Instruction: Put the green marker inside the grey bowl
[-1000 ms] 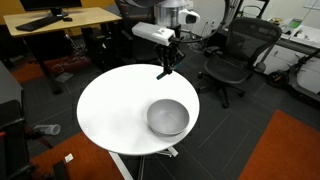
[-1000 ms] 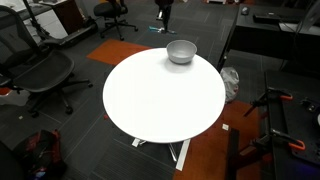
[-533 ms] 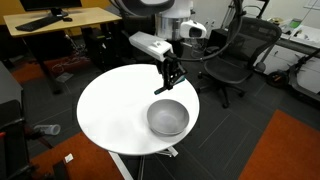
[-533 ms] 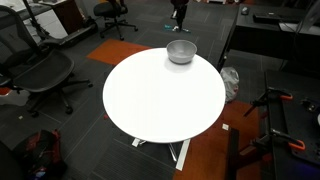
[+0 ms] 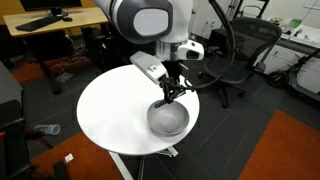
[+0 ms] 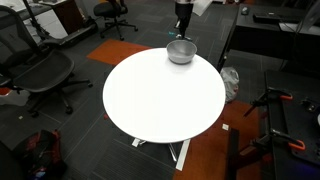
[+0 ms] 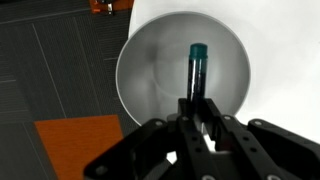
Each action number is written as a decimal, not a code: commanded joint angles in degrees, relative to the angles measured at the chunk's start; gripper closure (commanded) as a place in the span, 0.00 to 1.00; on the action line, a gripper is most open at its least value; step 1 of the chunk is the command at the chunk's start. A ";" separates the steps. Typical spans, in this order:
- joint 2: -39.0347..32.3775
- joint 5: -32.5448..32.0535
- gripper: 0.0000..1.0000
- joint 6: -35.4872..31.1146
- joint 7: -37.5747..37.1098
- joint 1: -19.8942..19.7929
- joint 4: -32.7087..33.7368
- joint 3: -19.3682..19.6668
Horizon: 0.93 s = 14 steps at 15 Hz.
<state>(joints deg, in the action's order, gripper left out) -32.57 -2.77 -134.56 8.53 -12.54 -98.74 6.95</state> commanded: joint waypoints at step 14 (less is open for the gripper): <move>-3.62 2.82 0.15 -1.83 -1.30 -0.97 -0.69 -0.28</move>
<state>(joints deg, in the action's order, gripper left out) -36.55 -0.85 -135.09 8.50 -13.28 -98.93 6.95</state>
